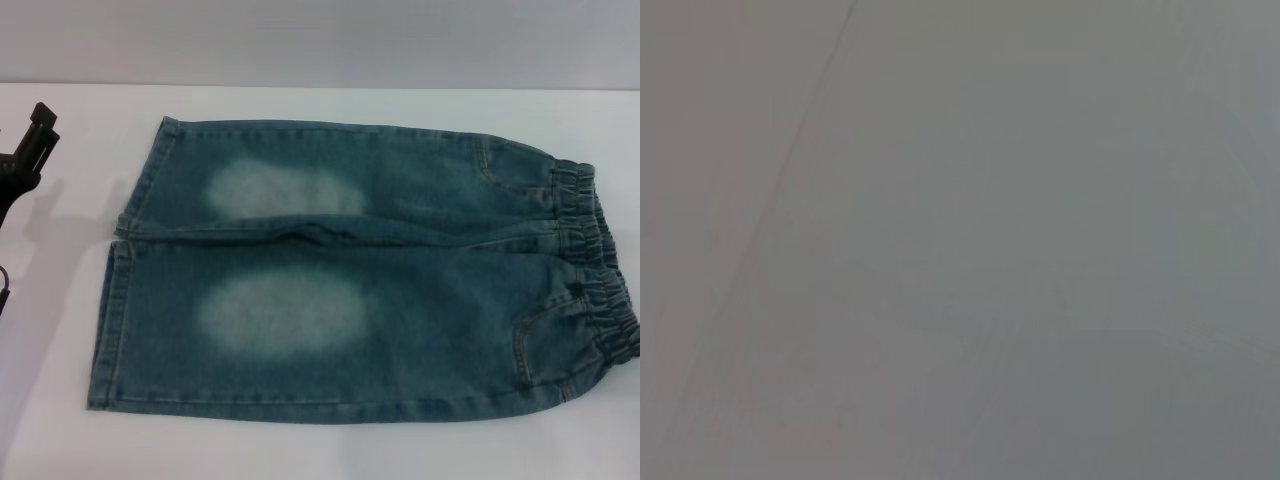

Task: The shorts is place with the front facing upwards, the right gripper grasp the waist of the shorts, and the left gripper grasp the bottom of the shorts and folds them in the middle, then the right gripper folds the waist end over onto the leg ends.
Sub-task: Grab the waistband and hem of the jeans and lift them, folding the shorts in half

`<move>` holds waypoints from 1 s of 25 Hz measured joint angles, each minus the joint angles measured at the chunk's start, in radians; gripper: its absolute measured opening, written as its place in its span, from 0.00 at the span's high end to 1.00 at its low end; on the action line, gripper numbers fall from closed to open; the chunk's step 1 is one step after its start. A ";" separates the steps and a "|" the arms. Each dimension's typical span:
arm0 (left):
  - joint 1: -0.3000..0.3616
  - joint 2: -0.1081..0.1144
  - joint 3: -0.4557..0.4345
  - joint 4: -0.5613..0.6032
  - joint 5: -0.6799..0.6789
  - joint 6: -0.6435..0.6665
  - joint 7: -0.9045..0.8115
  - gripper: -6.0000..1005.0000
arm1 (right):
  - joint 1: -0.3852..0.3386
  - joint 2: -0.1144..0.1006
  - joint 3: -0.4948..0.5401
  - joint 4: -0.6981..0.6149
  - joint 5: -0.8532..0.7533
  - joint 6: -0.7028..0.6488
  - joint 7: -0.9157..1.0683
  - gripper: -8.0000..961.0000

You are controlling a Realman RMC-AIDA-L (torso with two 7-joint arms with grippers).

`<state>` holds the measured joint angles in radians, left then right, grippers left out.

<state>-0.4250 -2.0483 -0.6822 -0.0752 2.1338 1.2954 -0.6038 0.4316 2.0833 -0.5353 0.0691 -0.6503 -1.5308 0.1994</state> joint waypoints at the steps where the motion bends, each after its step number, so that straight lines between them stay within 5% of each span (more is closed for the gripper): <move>1: 0.000 0.000 0.000 0.000 0.000 0.000 0.000 0.14 | -0.001 0.000 0.000 0.000 0.000 0.000 0.002 0.21; 5: -0.001 0.005 0.009 0.000 0.015 0.008 -0.008 0.14 | -0.002 0.000 0.000 0.002 0.000 0.000 0.004 0.21; 7: -0.007 0.026 0.038 0.000 0.051 0.029 -0.048 0.14 | 0.001 0.000 -0.001 0.006 -0.001 0.000 0.006 0.21; 8: -0.020 0.059 0.074 0.000 0.094 0.049 -0.129 0.14 | 0.003 -0.001 -0.004 0.008 -0.003 0.000 0.008 0.21; 9: -0.020 0.059 0.074 0.000 0.094 0.049 -0.129 0.14 | 0.006 -0.001 -0.008 0.009 -0.009 0.000 0.008 0.21; 12: -0.066 0.131 0.159 0.022 0.148 0.064 -0.346 0.14 | 0.010 -0.003 -0.017 0.011 -0.026 0.002 0.008 0.21; 15: -0.093 0.149 0.217 0.076 0.153 0.095 -0.451 0.14 | 0.007 -0.002 -0.018 0.011 -0.030 0.004 0.005 0.21; 25: -0.222 0.199 0.740 0.515 0.150 0.390 -1.125 0.14 | -0.007 -0.003 -0.006 0.003 -0.025 0.045 0.003 0.21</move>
<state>-0.6468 -1.8491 0.0577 0.4401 2.2842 1.6857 -1.7283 0.4250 2.0804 -0.5418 0.0719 -0.6755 -1.4854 0.2021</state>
